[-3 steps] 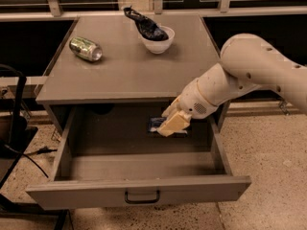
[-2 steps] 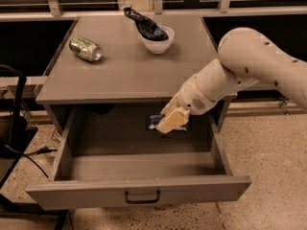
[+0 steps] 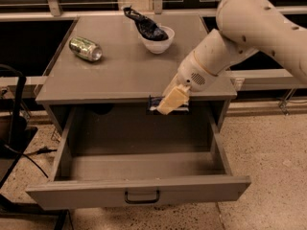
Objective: Pick rxbar blueberry from top drawer and place on counter
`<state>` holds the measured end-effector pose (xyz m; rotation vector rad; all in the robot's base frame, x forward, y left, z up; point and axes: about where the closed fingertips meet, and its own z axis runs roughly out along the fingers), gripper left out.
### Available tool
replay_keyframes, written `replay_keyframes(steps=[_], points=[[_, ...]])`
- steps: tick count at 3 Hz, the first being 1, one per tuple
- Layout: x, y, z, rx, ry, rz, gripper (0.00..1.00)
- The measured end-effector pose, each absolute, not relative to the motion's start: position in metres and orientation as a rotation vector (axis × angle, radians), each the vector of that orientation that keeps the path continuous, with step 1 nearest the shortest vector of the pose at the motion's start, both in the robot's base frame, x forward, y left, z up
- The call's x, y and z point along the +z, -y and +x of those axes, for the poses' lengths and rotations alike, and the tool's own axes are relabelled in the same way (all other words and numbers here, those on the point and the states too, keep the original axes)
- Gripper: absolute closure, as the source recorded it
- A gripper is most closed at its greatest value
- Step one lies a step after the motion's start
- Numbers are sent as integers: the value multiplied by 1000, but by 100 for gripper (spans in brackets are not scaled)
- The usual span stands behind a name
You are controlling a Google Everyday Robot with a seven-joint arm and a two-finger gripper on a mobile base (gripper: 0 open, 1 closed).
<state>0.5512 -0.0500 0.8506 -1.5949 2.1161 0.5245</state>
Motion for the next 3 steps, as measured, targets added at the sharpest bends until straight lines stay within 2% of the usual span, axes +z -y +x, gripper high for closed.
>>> replay_keyframes(steps=[3], points=[[877,39,616,430,-2027,-1566,100]])
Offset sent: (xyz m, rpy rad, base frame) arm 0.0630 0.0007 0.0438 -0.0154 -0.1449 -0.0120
